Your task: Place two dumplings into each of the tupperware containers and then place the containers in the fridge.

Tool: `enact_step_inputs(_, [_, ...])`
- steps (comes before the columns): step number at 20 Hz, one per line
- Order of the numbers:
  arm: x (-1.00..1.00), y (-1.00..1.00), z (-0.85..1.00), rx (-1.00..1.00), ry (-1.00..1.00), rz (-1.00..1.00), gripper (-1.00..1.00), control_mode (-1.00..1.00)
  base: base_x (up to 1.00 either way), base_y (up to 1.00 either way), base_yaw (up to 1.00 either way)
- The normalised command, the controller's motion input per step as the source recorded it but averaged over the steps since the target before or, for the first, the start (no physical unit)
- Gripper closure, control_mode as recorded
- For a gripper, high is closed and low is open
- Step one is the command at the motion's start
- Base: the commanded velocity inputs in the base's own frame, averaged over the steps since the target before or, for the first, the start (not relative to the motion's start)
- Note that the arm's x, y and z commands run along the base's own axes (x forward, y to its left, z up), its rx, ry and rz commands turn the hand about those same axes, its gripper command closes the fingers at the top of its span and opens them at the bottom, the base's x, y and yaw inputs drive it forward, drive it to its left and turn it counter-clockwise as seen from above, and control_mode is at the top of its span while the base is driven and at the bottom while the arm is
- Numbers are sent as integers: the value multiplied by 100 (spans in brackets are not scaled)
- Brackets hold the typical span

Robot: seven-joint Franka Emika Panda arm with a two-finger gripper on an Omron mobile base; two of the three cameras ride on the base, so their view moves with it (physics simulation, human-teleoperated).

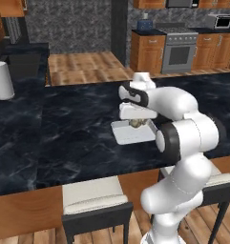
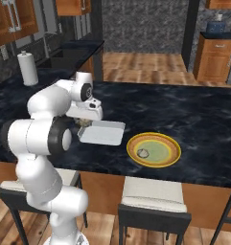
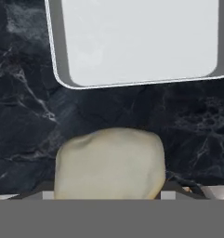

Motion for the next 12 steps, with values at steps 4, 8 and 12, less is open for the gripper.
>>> enact_step_inputs(4, [49,3,-65,0,2,0,100,-100,0,0,0])
enact_step_inputs(8, [29,13,-61,0,4,0,100,-100,0,0,0])
enact_step_inputs(12, [12,3,-15,0,8,0,100,-100,0,0,0])
